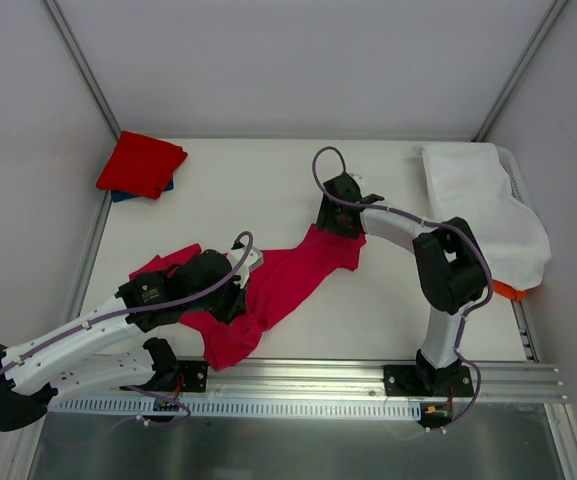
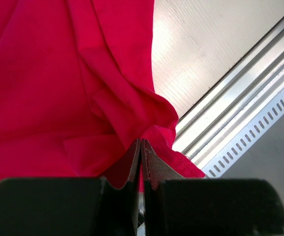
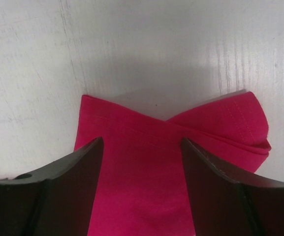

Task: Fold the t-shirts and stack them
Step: Flatten the tshirt out

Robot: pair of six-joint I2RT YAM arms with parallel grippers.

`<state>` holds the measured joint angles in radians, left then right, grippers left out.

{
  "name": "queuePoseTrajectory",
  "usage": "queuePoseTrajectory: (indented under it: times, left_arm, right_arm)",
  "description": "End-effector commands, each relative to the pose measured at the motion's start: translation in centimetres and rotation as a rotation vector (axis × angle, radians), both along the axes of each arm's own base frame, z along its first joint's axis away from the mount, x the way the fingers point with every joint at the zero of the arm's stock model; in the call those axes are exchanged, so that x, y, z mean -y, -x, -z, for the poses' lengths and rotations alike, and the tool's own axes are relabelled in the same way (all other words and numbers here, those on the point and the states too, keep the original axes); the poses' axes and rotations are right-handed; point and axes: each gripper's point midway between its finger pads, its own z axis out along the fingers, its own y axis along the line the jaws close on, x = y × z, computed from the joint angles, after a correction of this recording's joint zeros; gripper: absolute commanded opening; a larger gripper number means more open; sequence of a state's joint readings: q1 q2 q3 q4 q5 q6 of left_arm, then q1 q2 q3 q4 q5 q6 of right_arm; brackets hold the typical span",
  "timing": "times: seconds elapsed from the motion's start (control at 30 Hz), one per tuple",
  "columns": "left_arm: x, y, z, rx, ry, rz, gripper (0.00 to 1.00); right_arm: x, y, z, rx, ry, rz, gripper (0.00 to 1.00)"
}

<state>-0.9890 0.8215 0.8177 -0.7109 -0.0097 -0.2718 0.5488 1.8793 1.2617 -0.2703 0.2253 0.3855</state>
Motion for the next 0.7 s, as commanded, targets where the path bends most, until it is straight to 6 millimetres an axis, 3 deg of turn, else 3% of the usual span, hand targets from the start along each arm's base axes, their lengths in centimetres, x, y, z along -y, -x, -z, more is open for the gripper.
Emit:
queuePoseTrajectory:
  times: [0.0,0.1,0.23,0.37,0.67]
  left_arm:
    - [0.2,-0.4,-0.1,0.030,0.015,-0.005,0.00]
    - [0.2,-0.5,-0.2,0.031,0.016,-0.008,0.00]
    - [0.1,-0.5,-0.1,0.032,0.015,-0.010,0.00]
    - [0.1,-0.6,-0.1,0.032,0.013,-0.013,0.00]
    - [0.1,-0.7,0.3,0.018,0.002,-0.015,0.00]
  right_arm:
    - [-0.1,-0.1,0.6,-0.007,0.008,0.023,0.66]
    - [-0.3,-0.1,0.8,-0.007,0.007,0.014,0.56]
    - [-0.4,-0.2,1.4,-0.017,0.006,0.003,0.25]
    - [-0.6,-0.1,1.8,-0.026,0.006,0.000,0.04]
    - [-0.2,0.0,1.9,-0.037,0.027,0.013,0.03]
